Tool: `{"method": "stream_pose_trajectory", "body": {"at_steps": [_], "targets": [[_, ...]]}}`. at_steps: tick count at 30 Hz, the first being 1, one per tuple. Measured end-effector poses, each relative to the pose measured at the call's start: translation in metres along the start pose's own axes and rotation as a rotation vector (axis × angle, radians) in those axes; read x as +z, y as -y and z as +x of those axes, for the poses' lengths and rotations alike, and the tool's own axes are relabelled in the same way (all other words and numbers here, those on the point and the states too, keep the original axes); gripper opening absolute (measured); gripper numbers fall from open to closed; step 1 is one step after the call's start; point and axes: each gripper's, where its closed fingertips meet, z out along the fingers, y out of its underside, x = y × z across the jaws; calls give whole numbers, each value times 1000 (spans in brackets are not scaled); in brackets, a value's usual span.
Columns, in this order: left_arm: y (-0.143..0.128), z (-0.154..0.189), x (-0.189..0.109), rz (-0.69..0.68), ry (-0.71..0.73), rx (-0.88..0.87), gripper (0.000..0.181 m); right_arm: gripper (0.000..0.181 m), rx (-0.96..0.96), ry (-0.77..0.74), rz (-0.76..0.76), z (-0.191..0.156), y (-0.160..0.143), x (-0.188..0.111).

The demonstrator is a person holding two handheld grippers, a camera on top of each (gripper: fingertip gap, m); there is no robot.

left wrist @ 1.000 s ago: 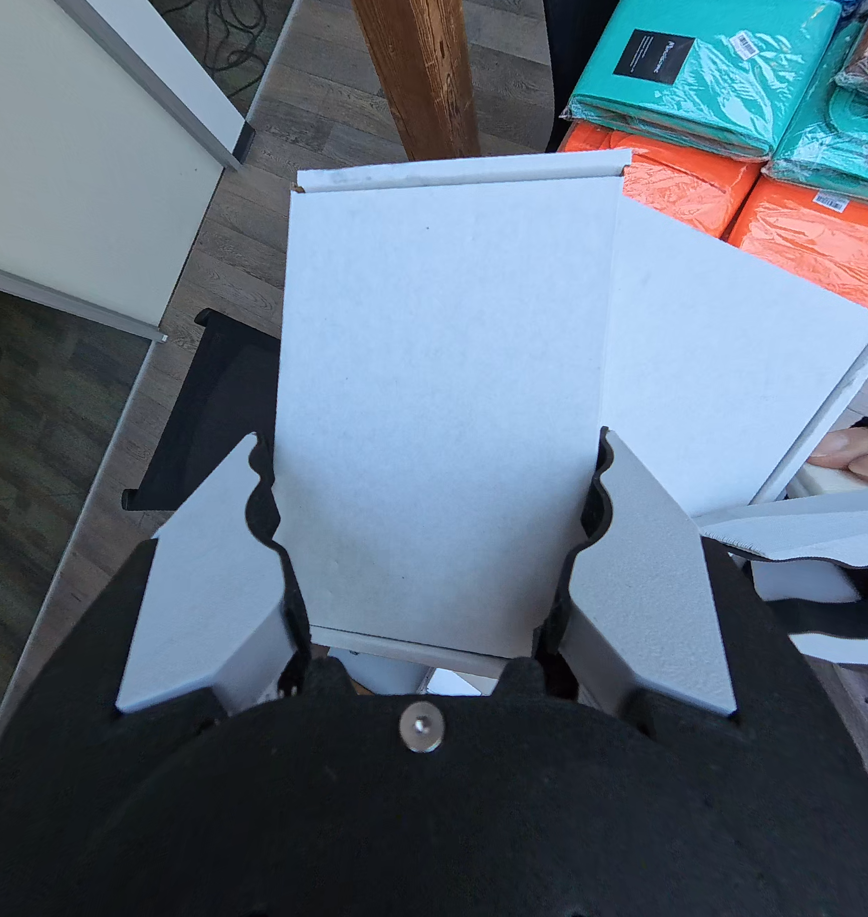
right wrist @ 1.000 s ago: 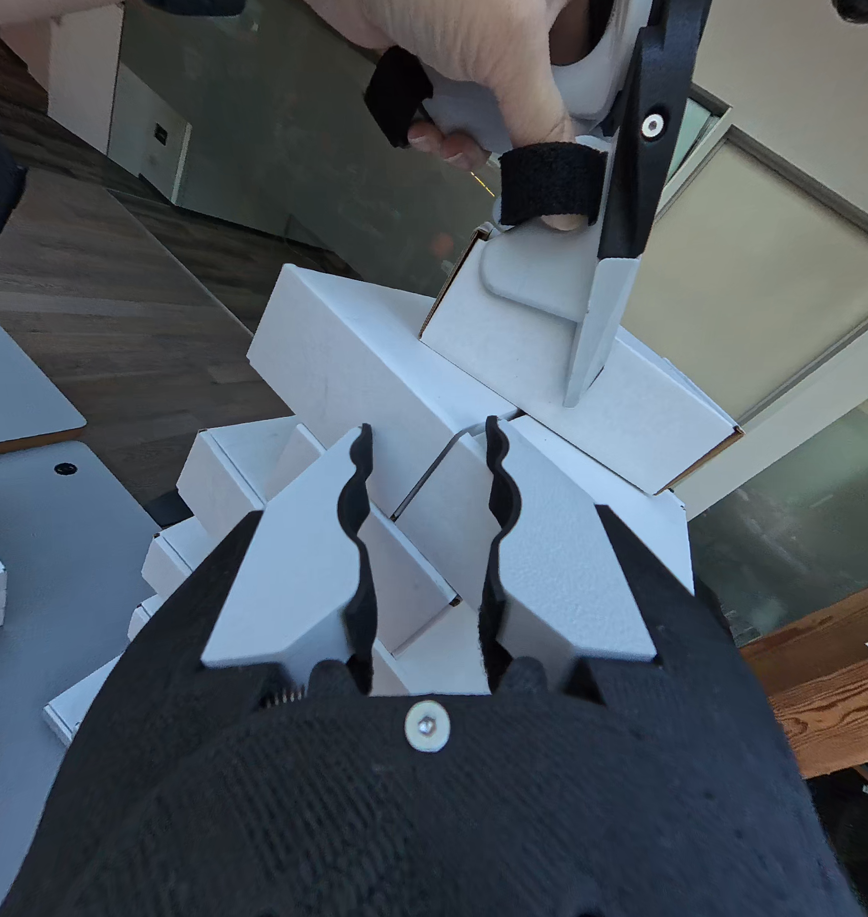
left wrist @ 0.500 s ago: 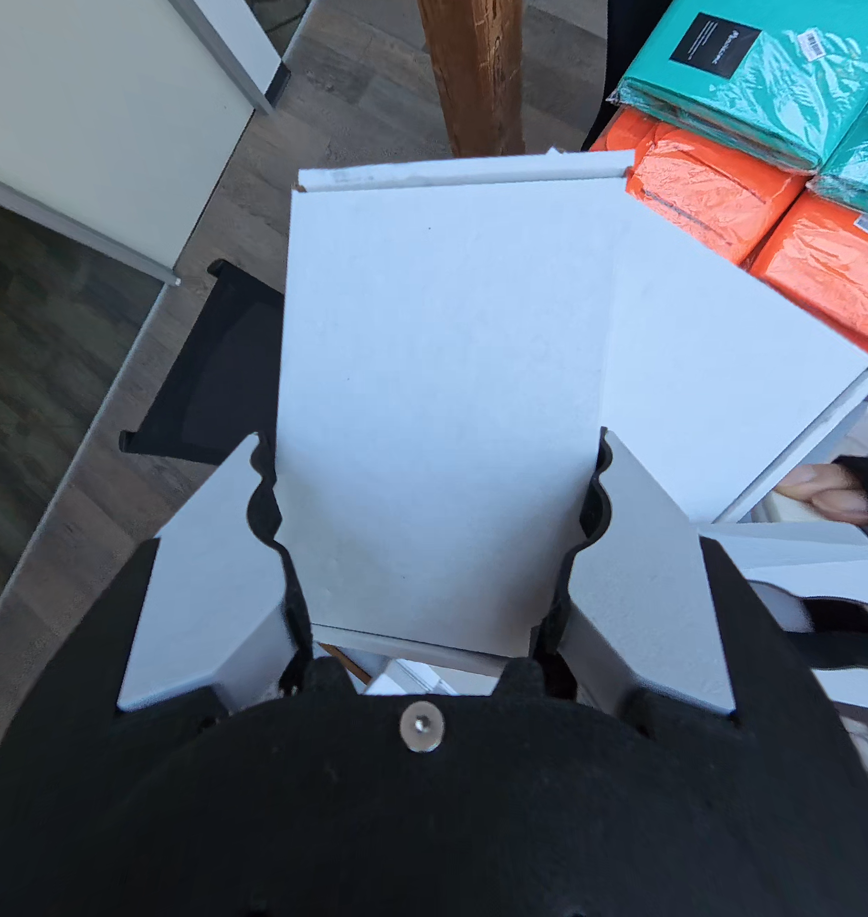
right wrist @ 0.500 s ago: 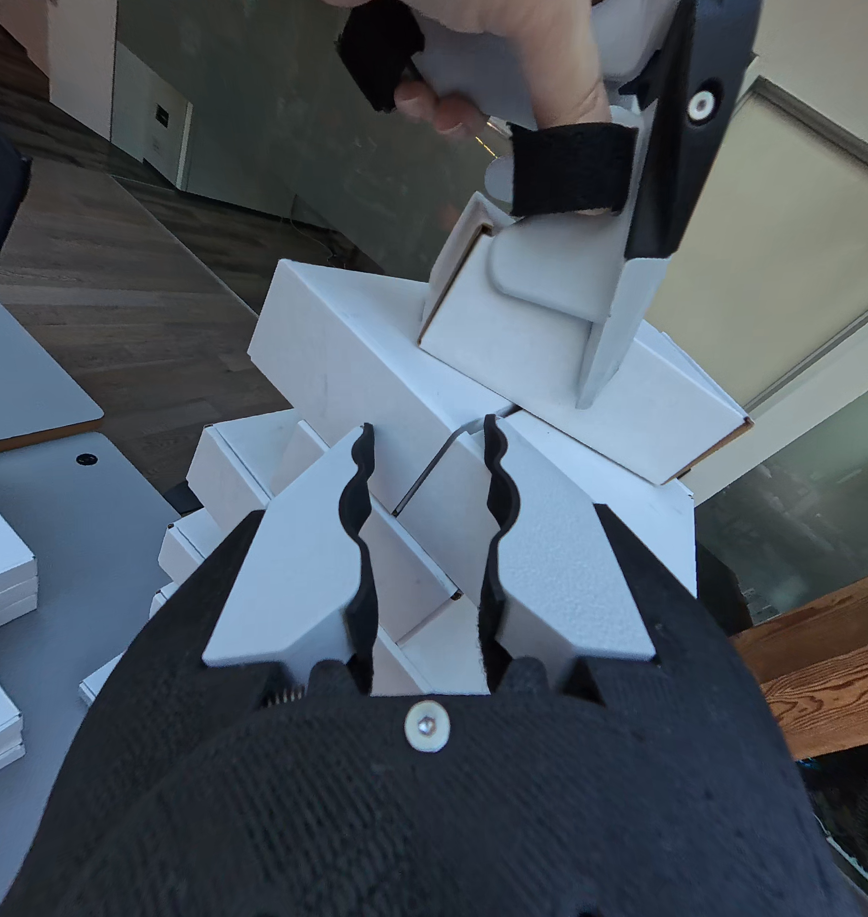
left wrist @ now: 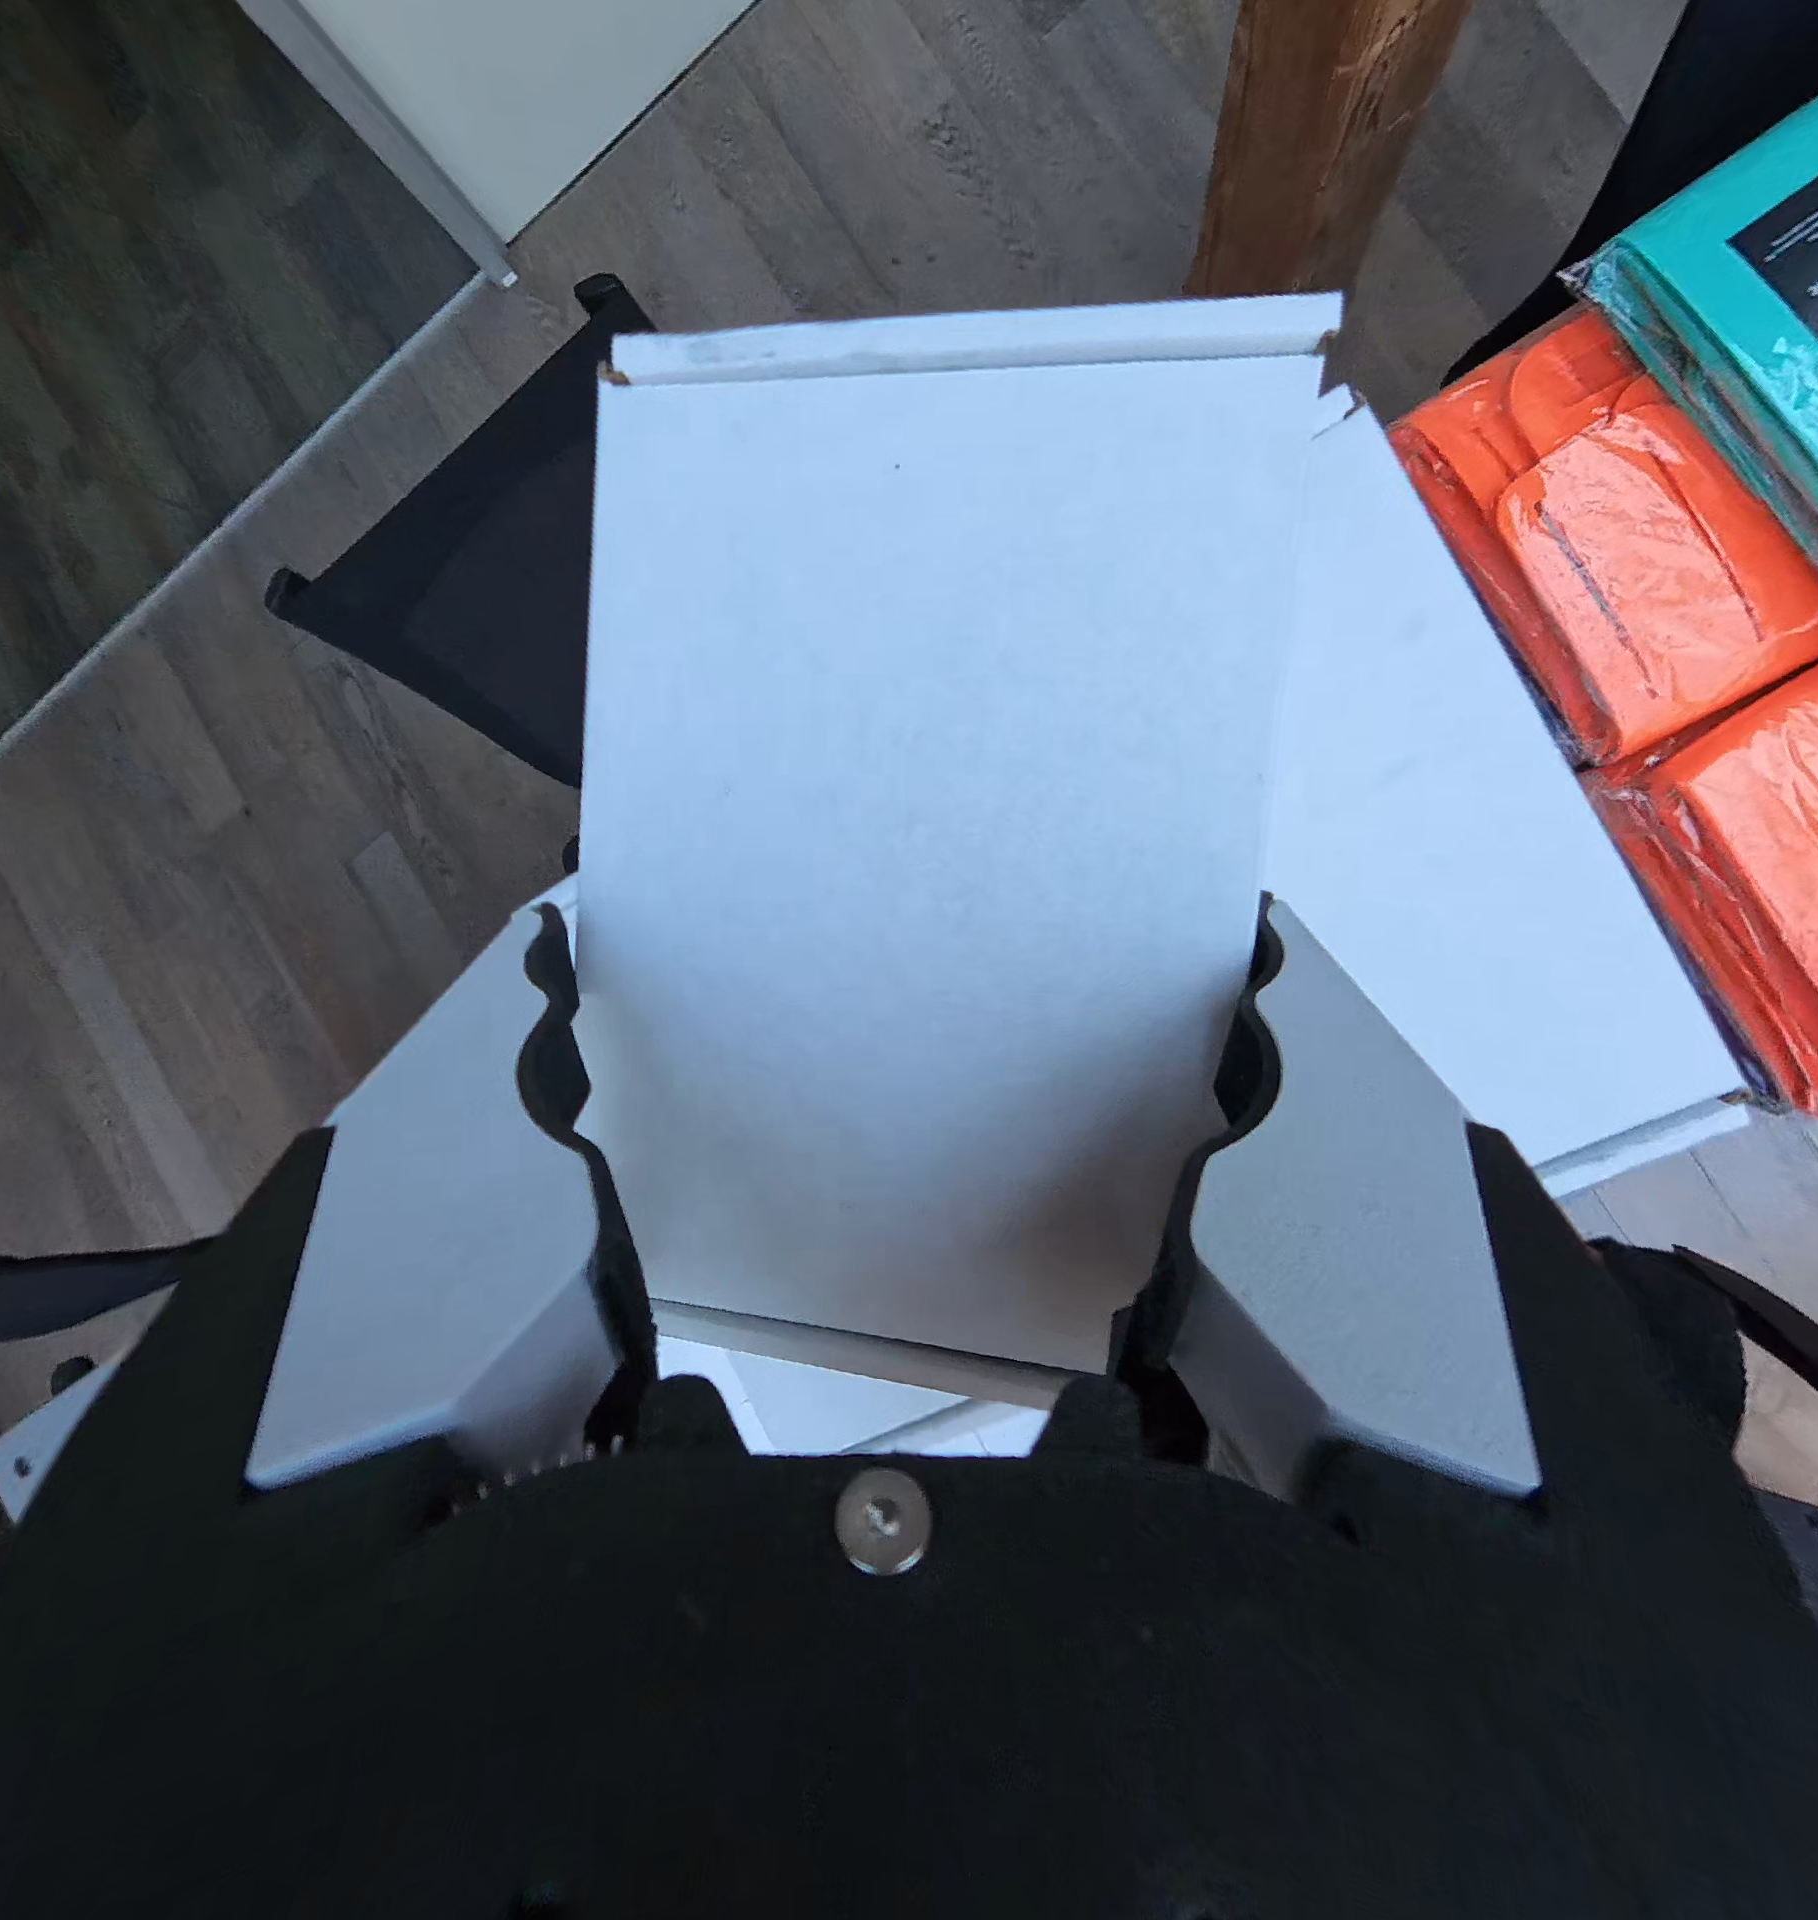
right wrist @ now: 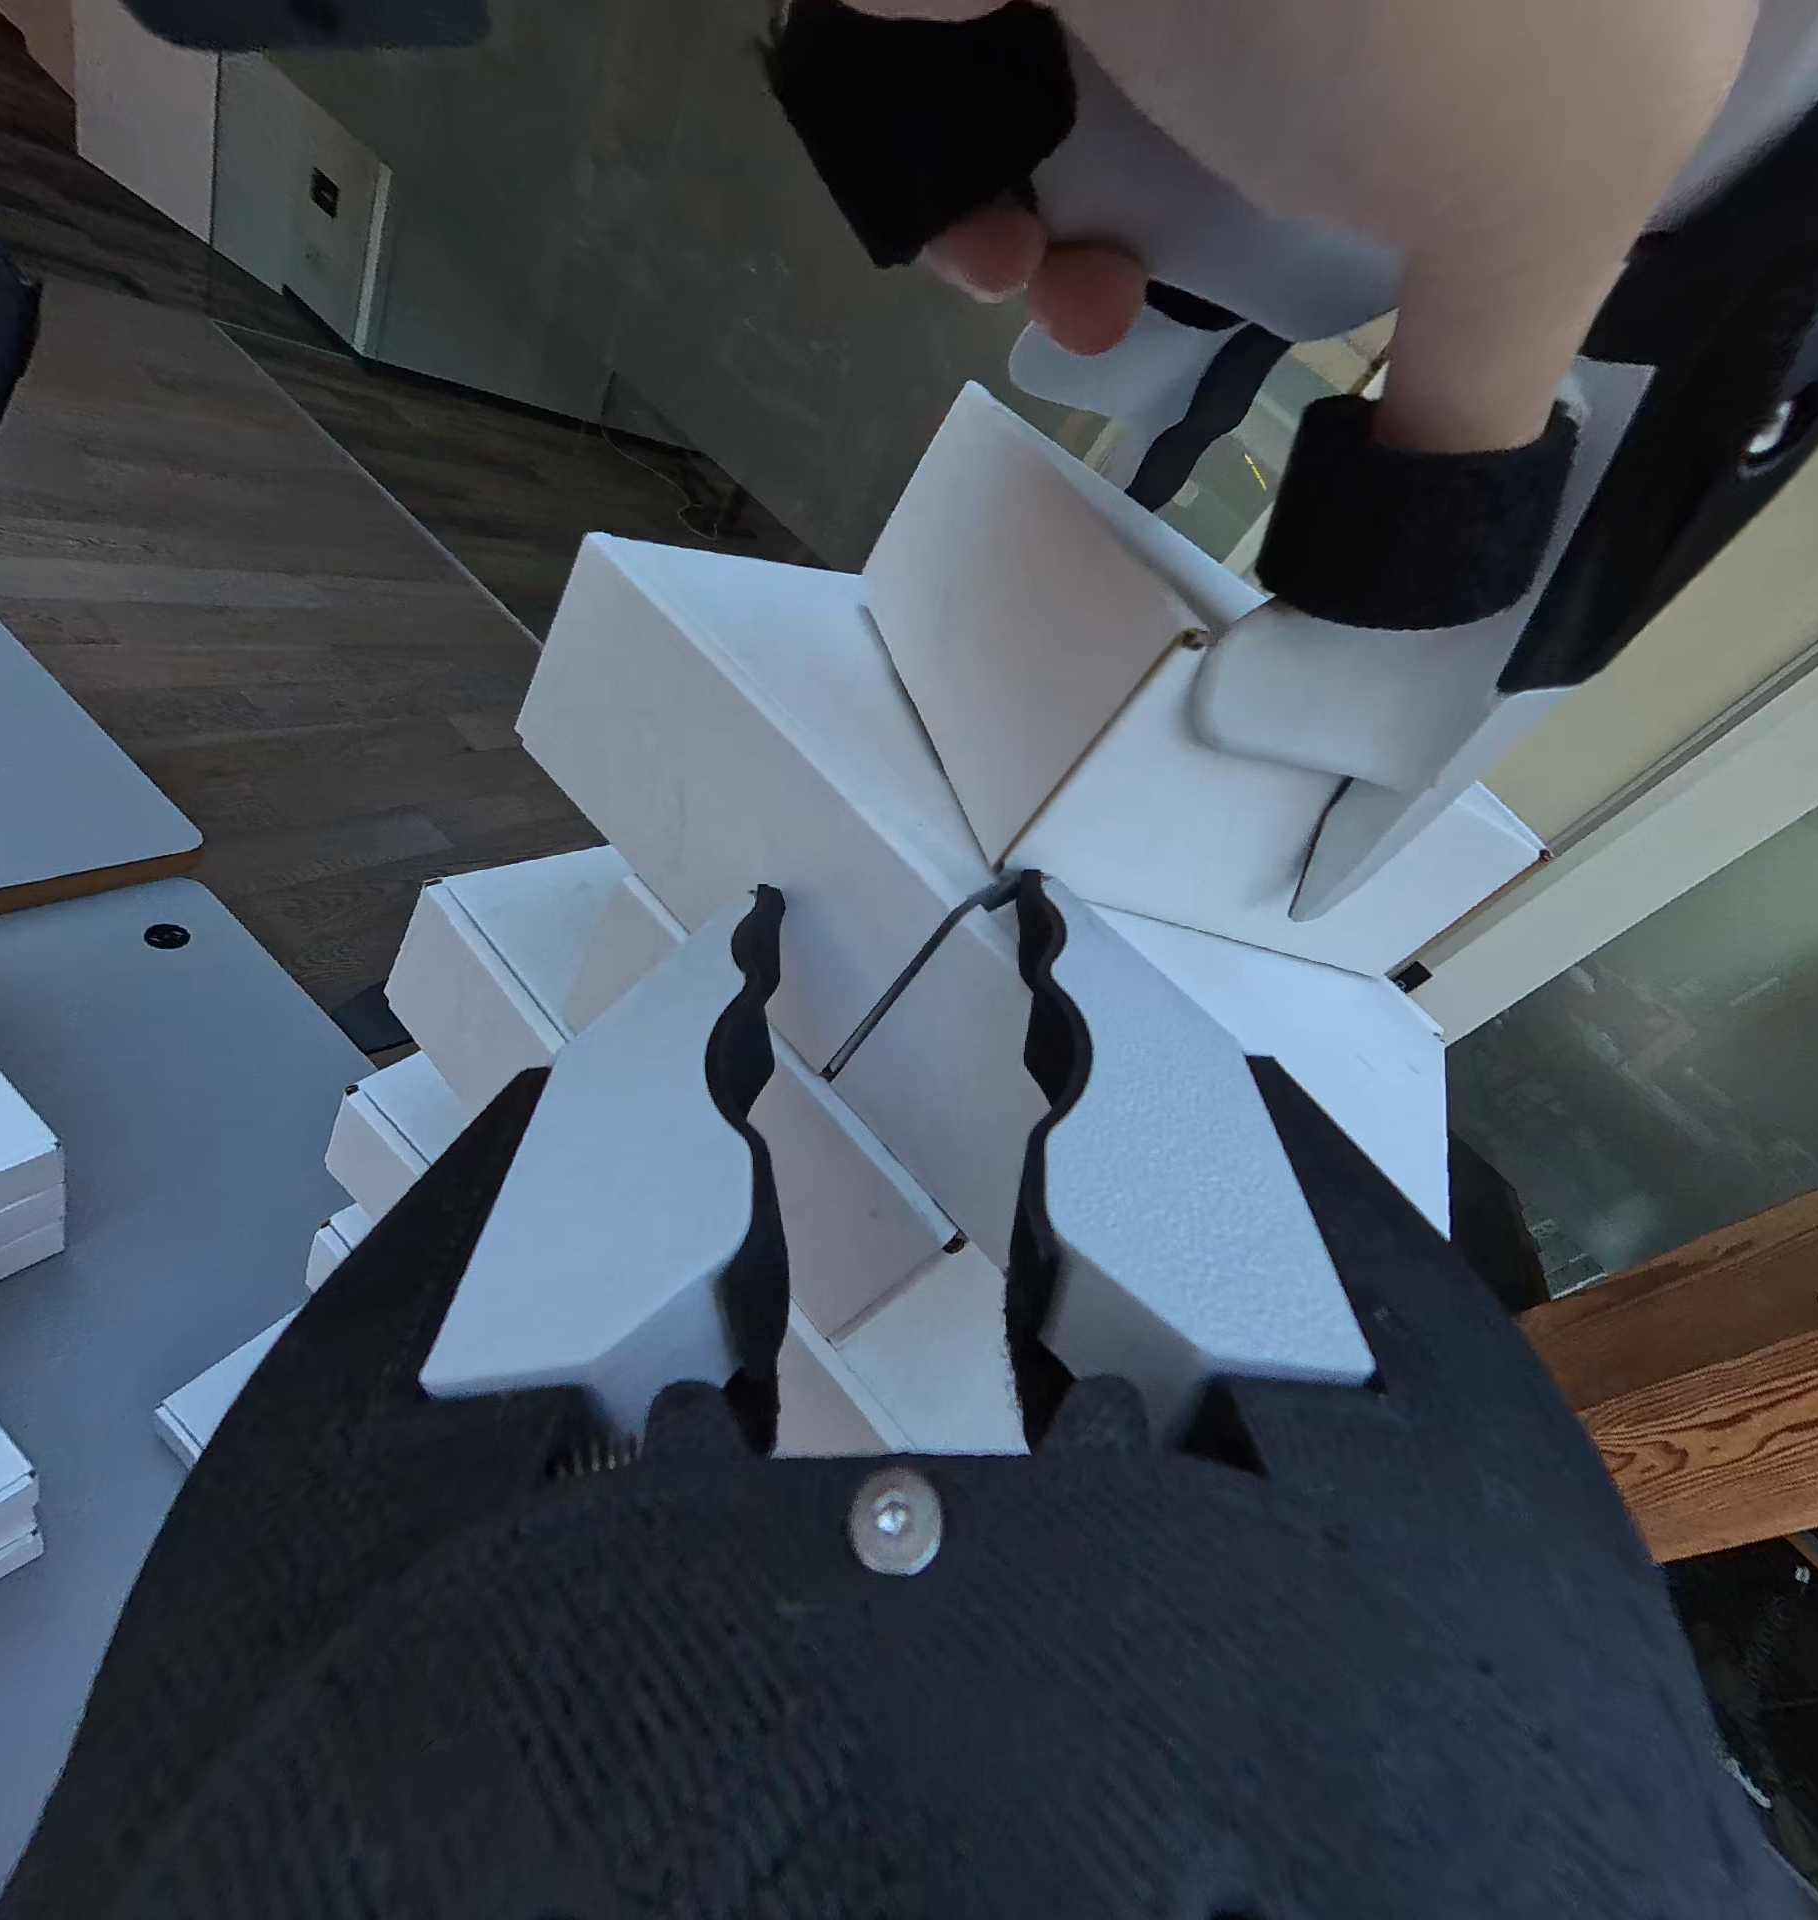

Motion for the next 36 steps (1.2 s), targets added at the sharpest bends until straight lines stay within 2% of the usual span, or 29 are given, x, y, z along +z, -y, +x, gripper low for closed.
{"method": "stream_pose_trajectory", "body": {"at_steps": [4, 12, 16, 23, 27, 36], "targets": [[-3, -3, -1, -54, 57, -64, 125, 46, 7, -2, -5, 3, -1, -1], [-4, -2, 1, -106, 36, -106, 125, 53, -45, -25, 23, 5, -3, -5], [-3, -2, 2, -102, 50, -102, 125, 53, -84, -49, 117, 10, 13, -21], [-1, 0, 2, -101, 45, -106, 125, 52, -106, 94, -70, 12, -14, -21], [-2, 1, 1, -115, 56, -103, 124, 42, -132, 75, -57, 15, -13, -20], [-7, 3, -2, -143, 29, -165, 125, 45, -101, 89, -77, 12, -13, -19]]}}
